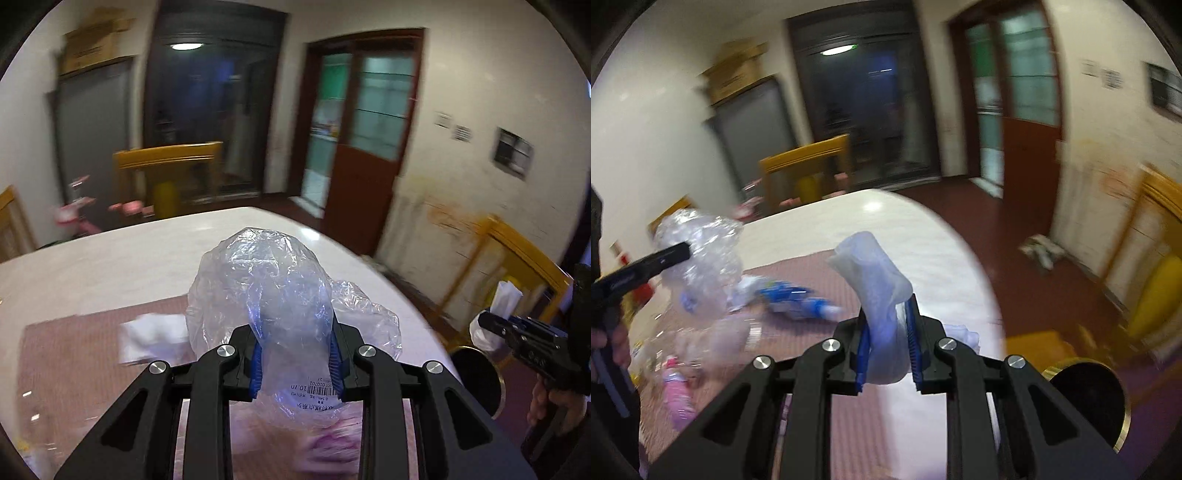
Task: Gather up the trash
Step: 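Carry the wrapper and clear bag with both tools over the black bin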
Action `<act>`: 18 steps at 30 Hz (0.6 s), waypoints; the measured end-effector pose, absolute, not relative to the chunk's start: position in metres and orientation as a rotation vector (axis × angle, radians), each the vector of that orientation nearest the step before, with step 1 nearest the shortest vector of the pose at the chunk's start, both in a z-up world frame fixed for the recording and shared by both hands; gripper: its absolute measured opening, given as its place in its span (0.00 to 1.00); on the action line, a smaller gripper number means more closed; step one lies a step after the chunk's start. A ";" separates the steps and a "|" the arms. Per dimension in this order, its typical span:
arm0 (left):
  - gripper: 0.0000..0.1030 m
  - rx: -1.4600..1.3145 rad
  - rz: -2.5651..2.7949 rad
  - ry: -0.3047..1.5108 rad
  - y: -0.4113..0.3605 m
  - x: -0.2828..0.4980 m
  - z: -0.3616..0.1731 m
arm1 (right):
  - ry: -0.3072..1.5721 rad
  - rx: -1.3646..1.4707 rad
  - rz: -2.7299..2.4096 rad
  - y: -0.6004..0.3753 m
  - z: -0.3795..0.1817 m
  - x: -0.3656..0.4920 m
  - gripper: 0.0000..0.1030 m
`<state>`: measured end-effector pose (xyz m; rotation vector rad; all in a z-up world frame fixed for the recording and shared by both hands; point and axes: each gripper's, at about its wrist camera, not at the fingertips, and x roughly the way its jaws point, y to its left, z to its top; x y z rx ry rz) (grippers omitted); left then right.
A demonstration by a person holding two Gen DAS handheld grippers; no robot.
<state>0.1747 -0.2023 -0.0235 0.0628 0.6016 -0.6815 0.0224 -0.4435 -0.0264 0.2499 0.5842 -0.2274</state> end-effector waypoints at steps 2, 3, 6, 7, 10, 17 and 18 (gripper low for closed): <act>0.27 0.082 -0.760 0.599 -0.242 0.159 -0.027 | 0.575 0.287 -0.316 -0.477 -0.029 -0.007 0.18; 0.27 0.096 -0.804 0.603 -0.264 0.151 -0.030 | 0.574 0.297 -0.350 -0.489 -0.031 -0.017 0.18; 0.27 0.139 -0.899 0.622 -0.315 0.132 -0.040 | 0.578 0.322 -0.471 -0.525 -0.038 -0.053 0.18; 0.27 0.148 -0.930 0.626 -0.332 0.125 -0.043 | 0.581 0.325 -0.511 -0.536 -0.040 -0.064 0.18; 0.27 0.178 -1.016 0.633 -0.375 0.101 -0.053 | 0.592 0.354 -0.600 -0.560 -0.051 -0.090 0.18; 0.27 0.268 -1.143 0.637 -0.425 0.049 -0.066 | 0.638 0.439 -0.696 -0.598 -0.093 -0.112 0.18; 0.27 0.276 -1.149 0.637 -0.429 0.046 -0.068 | 0.649 0.452 -0.696 -0.602 -0.101 -0.111 0.18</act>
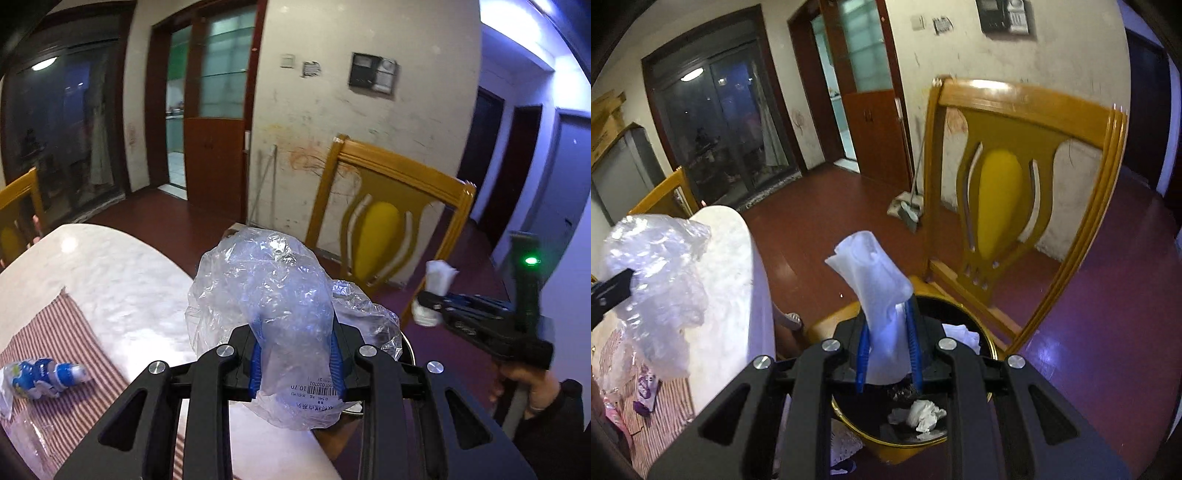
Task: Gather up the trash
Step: 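Carry the wrapper and clear bag with both tools over the black bin, then open the right tool over the bin while the left tool releases the clear bag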
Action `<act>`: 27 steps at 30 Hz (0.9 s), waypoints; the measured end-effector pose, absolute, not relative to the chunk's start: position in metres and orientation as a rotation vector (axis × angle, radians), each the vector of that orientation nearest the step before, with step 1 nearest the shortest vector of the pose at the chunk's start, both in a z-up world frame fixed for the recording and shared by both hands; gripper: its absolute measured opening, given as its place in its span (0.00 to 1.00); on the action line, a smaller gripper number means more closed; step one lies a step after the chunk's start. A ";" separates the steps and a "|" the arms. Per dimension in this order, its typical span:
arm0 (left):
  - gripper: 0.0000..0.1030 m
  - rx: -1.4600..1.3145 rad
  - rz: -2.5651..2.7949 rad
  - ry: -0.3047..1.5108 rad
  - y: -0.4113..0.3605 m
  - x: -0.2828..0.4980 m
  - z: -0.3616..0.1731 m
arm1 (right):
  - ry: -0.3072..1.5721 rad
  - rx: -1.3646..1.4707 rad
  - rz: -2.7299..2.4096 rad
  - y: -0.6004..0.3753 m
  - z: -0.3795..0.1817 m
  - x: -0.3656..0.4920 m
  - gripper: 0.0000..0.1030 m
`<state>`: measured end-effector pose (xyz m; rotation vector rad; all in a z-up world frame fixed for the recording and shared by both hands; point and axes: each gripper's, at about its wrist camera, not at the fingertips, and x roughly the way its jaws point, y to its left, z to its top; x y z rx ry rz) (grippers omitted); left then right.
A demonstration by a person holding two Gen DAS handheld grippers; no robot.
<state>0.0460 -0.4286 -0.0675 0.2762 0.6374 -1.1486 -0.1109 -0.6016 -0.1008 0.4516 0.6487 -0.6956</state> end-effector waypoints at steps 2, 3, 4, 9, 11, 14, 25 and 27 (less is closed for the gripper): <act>0.27 0.287 -1.151 0.643 -0.432 0.045 -0.070 | 0.669 0.466 -0.692 -0.603 -0.115 -0.105 0.18; 0.27 0.288 -1.151 0.649 -0.433 0.046 -0.071 | 0.687 0.470 -0.694 -0.606 -0.126 -0.100 0.21; 0.27 0.290 -1.146 0.655 -0.434 0.046 -0.073 | 0.709 0.475 -0.703 -0.609 -0.137 -0.096 0.28; 0.27 0.296 -1.135 0.662 -0.430 0.054 -0.075 | 0.828 0.520 -0.759 -0.630 -0.195 -0.082 0.61; 0.27 0.297 -1.134 0.664 -0.430 0.055 -0.076 | 0.846 0.547 -0.781 -0.633 -0.208 -0.081 0.62; 0.27 0.298 -1.135 0.669 -0.433 0.056 -0.078 | 0.814 0.577 -0.786 -0.634 -0.209 -0.088 0.64; 0.27 0.359 -1.219 0.719 -0.486 0.050 -0.111 | 0.677 0.612 -0.966 -0.635 -0.178 -0.129 0.64; 0.27 0.371 -1.248 0.741 -0.502 0.046 -0.123 | 0.622 0.628 -1.017 -0.634 -0.169 -0.141 0.65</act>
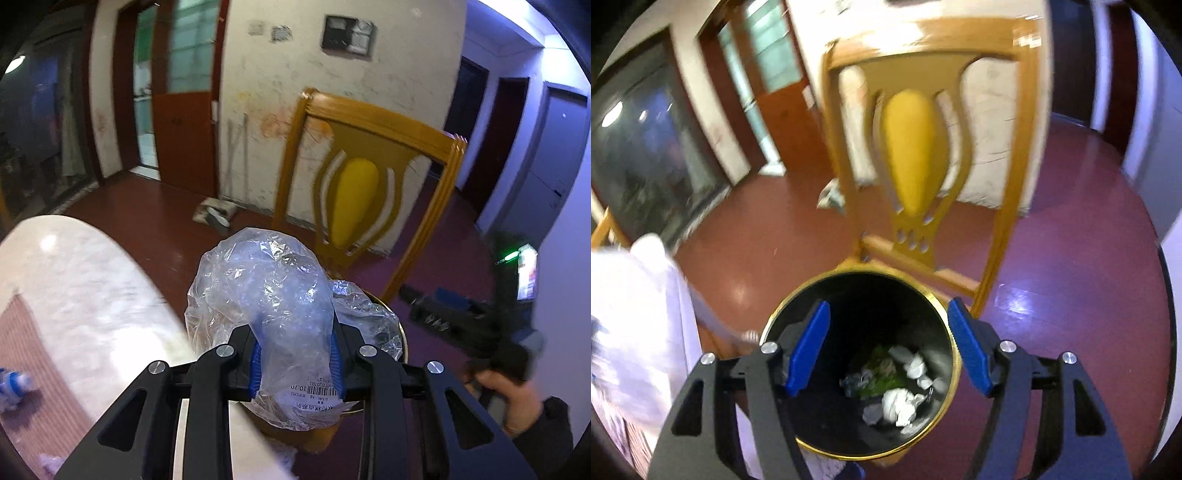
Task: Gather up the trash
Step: 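Open the right tool over the bin while the left tool releases the clear bag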
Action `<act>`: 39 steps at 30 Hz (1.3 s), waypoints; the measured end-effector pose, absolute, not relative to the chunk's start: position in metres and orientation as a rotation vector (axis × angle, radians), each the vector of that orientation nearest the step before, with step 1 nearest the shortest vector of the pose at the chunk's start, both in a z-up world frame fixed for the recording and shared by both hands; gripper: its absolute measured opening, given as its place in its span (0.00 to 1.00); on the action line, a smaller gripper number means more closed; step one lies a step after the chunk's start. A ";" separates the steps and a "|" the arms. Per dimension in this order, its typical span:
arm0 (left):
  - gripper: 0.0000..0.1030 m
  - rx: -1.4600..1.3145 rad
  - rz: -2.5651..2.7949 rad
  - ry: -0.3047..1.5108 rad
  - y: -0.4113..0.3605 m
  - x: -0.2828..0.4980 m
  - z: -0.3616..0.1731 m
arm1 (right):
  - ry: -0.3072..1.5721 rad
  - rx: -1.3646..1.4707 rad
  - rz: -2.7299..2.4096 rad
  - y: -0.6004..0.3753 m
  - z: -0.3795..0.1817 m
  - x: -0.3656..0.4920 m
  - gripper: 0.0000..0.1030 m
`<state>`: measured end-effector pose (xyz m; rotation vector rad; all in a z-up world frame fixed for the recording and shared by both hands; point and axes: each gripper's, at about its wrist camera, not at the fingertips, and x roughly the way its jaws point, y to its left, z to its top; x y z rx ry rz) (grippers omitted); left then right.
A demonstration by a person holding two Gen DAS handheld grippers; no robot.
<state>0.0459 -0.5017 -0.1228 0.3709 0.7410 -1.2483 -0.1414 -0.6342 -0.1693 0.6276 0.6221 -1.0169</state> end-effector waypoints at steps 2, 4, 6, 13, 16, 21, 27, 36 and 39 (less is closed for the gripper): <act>0.27 0.387 -1.273 0.770 -0.519 0.041 -0.136 | 0.590 0.625 -1.048 -0.633 -0.161 -0.150 0.65; 0.27 0.400 -1.287 0.793 -0.532 0.037 -0.147 | 0.576 0.607 -1.072 -0.633 -0.153 -0.157 0.65; 0.27 0.426 -1.289 0.808 -0.544 0.031 -0.158 | 0.565 0.592 -1.092 -0.632 -0.147 -0.162 0.65; 0.77 0.404 -1.294 0.845 -0.564 0.028 -0.174 | 0.554 0.593 -1.104 -0.632 -0.142 -0.171 0.65; 0.87 0.387 -1.282 0.834 -0.564 0.029 -0.172 | 0.551 0.594 -1.099 -0.632 -0.140 -0.172 0.65; 0.87 0.375 -1.276 0.835 -0.560 0.031 -0.171 | 0.546 0.589 -1.093 -0.630 -0.138 -0.169 0.65; 0.87 0.361 -1.276 0.812 -0.555 0.031 -0.163 | 0.544 0.585 -1.086 -0.628 -0.137 -0.168 0.65; 0.90 0.329 -1.245 0.767 -0.538 0.035 -0.148 | 0.528 0.563 -1.084 -0.622 -0.125 -0.165 0.69; 0.94 0.303 -1.214 0.753 -0.527 0.040 -0.140 | 0.504 0.552 -1.088 -0.614 -0.118 -0.164 0.71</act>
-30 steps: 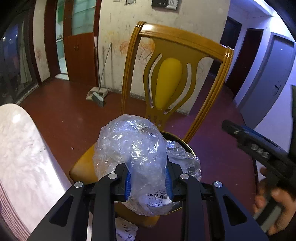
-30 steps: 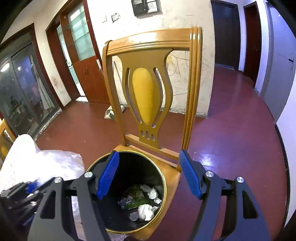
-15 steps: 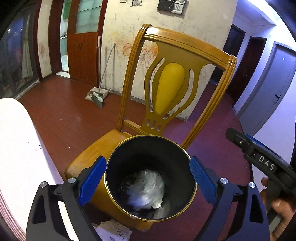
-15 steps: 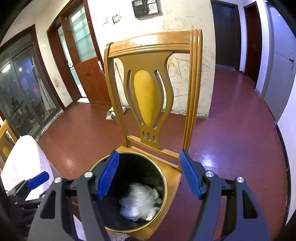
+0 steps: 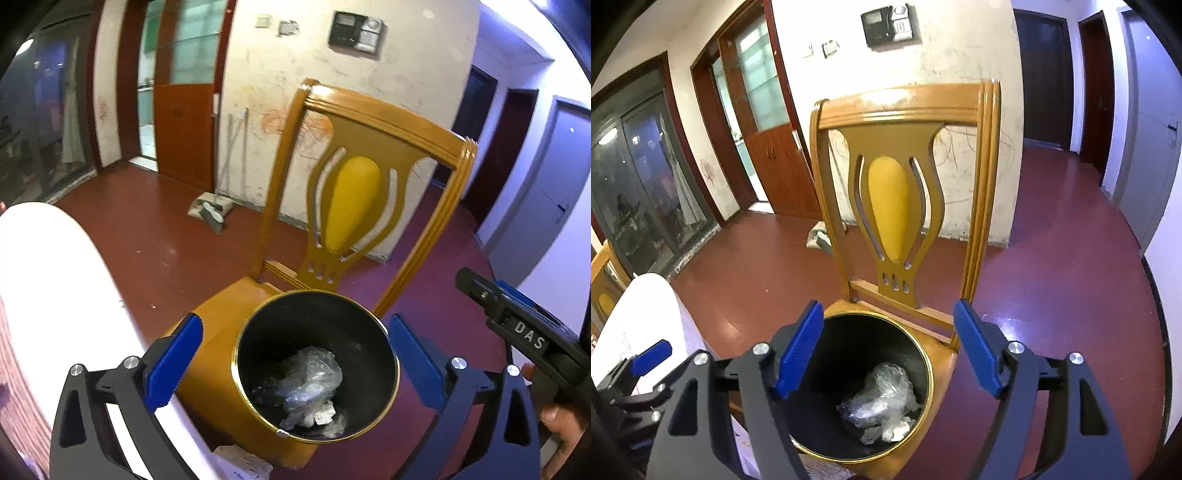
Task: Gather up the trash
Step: 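Open the right tool over the bin while the left tool releases the clear bag, then move both tools back over the striped cloth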
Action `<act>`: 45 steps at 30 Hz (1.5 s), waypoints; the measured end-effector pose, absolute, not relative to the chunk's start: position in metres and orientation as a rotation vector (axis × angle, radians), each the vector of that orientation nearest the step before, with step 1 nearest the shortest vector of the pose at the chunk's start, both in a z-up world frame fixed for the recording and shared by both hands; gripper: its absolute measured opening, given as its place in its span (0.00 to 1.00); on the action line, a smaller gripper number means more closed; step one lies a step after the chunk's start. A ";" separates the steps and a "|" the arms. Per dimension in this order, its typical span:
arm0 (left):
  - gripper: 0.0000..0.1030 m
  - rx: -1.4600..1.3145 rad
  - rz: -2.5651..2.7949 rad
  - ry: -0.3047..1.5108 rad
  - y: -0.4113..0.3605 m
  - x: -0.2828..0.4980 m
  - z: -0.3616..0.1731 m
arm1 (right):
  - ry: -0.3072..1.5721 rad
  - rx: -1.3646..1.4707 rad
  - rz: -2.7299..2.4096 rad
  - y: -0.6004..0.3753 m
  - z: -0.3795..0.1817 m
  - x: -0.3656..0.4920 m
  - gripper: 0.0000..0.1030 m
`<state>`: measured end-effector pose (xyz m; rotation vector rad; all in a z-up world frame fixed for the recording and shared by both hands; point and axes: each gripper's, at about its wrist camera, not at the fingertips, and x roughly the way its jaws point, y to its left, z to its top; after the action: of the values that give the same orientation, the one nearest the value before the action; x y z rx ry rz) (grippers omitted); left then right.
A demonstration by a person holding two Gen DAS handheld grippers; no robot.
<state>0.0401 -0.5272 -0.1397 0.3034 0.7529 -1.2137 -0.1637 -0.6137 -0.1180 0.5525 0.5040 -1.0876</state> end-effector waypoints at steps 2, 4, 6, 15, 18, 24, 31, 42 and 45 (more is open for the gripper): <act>0.94 0.291 -1.189 0.738 -0.520 0.044 -0.134 | 0.494 0.545 -1.077 -0.609 -0.114 -0.161 0.73; 0.94 0.284 -1.165 0.716 -0.513 0.047 -0.128 | 0.481 0.529 -1.052 -0.601 -0.107 -0.155 0.73; 0.94 0.272 -1.134 0.690 -0.502 0.051 -0.121 | 0.468 0.517 -1.034 -0.595 -0.099 -0.150 0.74; 0.94 0.233 -0.954 0.612 -0.433 0.077 -0.090 | 0.418 0.446 -0.906 -0.552 -0.065 -0.115 0.76; 0.94 0.211 -0.873 0.597 -0.400 0.092 -0.082 | 0.416 0.428 -0.836 -0.534 -0.057 -0.096 0.76; 0.94 0.118 -0.711 0.604 -0.313 0.130 -0.072 | 0.436 0.361 -0.698 -0.492 -0.042 -0.055 0.76; 0.94 0.079 -0.508 0.554 -0.203 0.152 -0.059 | 0.453 0.305 -0.536 -0.438 -0.027 -0.010 0.76; 0.94 0.032 -0.174 0.486 -0.043 0.156 -0.038 | 0.486 0.201 -0.205 -0.320 -0.005 0.068 0.76; 0.94 0.013 -0.108 0.490 -0.010 0.158 -0.038 | 0.506 0.188 -0.141 -0.295 -0.007 0.082 0.76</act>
<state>0.1576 -0.0095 -0.0380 0.0126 0.4898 -0.1080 0.0822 -0.2952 -0.0067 0.1881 0.5063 -0.1408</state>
